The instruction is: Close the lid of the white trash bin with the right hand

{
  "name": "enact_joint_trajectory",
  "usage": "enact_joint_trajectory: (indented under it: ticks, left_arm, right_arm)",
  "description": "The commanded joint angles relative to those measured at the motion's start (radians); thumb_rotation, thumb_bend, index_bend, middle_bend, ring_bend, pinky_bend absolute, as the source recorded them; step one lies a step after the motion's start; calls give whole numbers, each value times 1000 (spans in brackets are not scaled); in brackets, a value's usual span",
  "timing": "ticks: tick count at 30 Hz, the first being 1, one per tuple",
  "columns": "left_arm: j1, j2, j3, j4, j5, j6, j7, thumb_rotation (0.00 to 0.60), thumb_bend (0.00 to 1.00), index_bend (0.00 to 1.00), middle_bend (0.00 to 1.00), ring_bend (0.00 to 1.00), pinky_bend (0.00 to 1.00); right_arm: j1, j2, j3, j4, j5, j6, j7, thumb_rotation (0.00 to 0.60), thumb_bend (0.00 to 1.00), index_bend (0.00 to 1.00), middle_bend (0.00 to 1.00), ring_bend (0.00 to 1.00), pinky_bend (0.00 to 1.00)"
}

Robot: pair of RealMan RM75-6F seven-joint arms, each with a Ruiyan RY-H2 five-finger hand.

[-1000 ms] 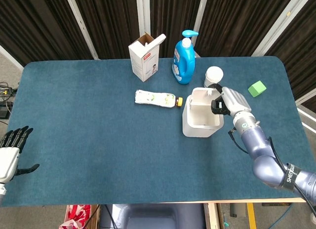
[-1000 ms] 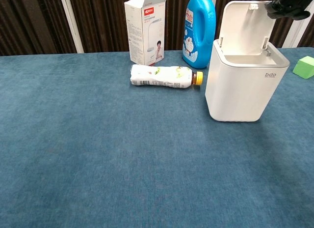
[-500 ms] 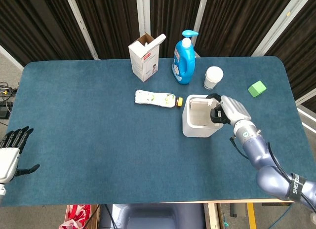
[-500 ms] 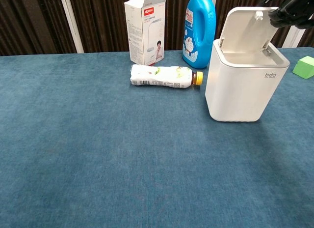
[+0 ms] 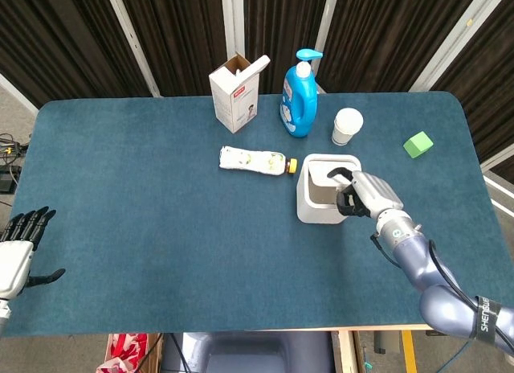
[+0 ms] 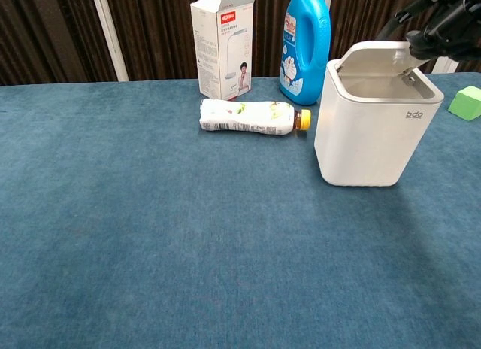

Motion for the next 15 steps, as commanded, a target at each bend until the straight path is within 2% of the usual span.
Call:
enact_joint_trajectory:
  ticks: [1,15]
  left_arm:
    - [0,1,1,-1,0,-1,-1,600,0,0,0,0,0]
    - [1,5,4,-6,3,-1,-4,600,0,0,0,0,0]
  right_arm:
    - [-4,-6,-11,-1,-8,-5,2,600,707,254,789,854,805]
    - [-13,-29,-63,-19,-58,38,-14,600,707,254,789,854,805]
